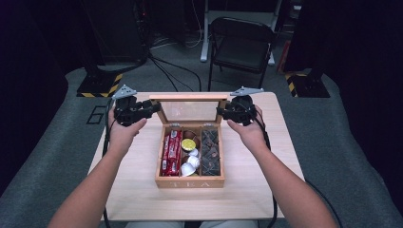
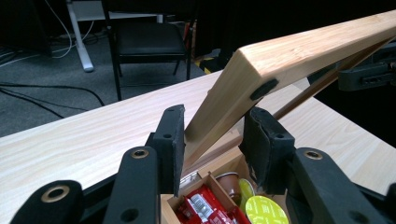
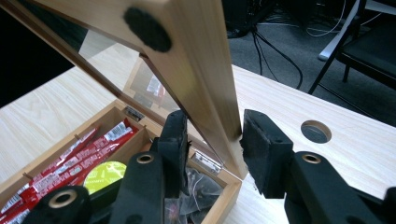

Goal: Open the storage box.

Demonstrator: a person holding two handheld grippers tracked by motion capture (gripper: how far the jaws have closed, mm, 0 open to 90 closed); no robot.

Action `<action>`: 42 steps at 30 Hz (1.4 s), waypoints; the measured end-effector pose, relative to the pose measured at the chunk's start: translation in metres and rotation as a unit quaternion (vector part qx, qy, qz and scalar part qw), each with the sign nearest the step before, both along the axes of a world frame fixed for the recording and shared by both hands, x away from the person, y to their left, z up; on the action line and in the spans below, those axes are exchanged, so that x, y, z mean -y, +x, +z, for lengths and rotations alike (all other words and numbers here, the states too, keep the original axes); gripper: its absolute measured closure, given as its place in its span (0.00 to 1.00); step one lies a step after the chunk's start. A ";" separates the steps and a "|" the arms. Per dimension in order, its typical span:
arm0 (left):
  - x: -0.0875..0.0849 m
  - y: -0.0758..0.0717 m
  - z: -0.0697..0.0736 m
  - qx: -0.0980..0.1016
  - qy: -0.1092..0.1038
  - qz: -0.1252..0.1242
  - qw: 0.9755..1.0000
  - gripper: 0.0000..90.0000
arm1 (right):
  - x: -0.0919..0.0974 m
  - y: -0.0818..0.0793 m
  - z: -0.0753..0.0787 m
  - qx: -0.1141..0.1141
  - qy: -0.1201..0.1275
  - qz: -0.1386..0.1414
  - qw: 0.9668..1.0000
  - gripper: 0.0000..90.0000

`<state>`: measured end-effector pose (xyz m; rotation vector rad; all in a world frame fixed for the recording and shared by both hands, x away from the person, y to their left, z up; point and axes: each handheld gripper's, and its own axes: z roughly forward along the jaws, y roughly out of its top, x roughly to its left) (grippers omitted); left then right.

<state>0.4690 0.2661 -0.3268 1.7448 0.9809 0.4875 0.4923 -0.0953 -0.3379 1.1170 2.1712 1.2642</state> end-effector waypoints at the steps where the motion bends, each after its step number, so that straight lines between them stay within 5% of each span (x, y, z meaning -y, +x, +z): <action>1: 0.000 0.000 0.000 0.001 0.000 0.000 1.000 0.66 | 0.000 0.001 0.000 0.003 -0.001 -0.001 1.000 0.68; 24: -0.001 0.020 -0.035 -0.018 0.012 0.014 1.000 0.59 | -0.003 0.011 0.003 0.010 -0.007 -0.009 1.000 0.70; 42: 0.006 0.032 -0.046 -0.028 0.014 0.029 0.999 0.69 | -0.001 0.017 0.002 0.010 0.005 -0.011 1.000 0.70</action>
